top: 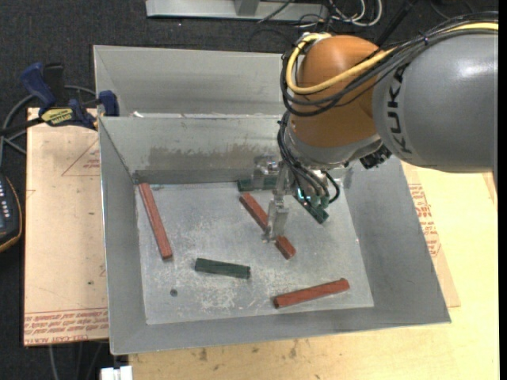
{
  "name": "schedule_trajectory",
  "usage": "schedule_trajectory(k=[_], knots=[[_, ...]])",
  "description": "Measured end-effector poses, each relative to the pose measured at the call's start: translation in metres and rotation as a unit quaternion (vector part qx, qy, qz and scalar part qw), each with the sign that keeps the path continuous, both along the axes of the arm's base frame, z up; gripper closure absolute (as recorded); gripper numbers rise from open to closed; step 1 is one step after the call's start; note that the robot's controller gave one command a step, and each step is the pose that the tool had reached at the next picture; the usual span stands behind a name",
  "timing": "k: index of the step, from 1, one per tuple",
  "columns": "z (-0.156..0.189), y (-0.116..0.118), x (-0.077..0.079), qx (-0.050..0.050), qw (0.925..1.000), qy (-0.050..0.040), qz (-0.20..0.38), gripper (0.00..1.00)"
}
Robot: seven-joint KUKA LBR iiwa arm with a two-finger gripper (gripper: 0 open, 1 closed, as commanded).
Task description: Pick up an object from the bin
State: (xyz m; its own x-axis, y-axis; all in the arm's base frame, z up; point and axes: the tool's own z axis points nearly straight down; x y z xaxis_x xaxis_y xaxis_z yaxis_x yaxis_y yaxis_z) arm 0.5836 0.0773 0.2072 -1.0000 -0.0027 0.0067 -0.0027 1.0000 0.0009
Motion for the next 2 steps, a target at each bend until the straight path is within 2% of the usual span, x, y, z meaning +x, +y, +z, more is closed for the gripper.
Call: schedule_trajectory(k=[1,2], knots=[[-0.083,0.043,-0.025,0.0,0.9966,0.0002,-0.083,0.0],[-0.141,0.047,-0.08,-0.001,0.9991,0.0009,-0.043,0.0]])
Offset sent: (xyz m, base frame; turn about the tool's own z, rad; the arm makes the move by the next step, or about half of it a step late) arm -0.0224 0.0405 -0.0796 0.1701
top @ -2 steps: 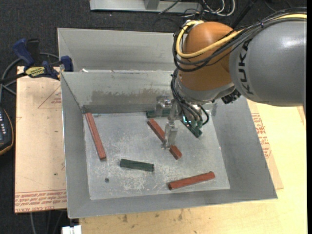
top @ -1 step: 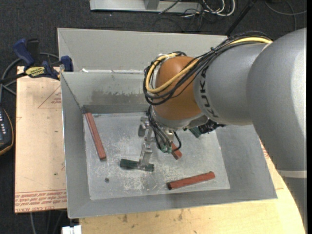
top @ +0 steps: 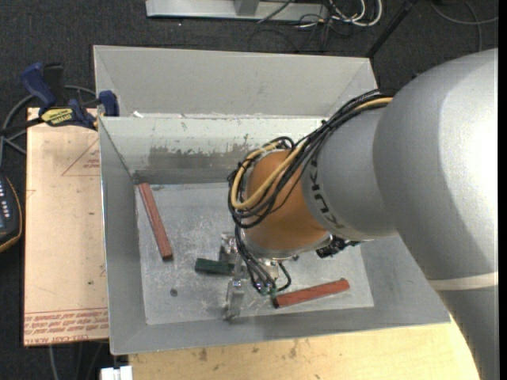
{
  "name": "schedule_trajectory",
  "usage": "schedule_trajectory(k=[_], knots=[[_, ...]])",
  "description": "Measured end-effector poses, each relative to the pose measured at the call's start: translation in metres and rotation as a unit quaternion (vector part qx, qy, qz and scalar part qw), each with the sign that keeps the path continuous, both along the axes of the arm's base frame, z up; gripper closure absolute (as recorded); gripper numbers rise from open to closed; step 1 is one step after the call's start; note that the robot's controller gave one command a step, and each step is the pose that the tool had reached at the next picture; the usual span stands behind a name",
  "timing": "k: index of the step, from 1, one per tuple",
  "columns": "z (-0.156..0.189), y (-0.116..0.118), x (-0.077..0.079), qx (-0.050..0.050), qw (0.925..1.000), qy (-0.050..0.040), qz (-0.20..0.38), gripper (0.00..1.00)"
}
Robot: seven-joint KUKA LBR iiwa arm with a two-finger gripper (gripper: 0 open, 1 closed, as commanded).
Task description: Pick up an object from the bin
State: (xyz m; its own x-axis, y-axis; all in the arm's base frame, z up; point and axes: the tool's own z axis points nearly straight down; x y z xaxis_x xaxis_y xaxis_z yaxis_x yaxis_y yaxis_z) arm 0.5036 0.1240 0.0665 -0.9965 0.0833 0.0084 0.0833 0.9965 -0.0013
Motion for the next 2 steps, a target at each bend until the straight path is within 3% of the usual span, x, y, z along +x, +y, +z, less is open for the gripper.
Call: schedule_trajectory(k=[1,2], knots=[[0.004,0.0,0.004,0.001,1.0,-0.004,-0.001,1.0],[0.141,0.032,-0.012,0.002,0.9992,-0.0085,0.038,1.0]])
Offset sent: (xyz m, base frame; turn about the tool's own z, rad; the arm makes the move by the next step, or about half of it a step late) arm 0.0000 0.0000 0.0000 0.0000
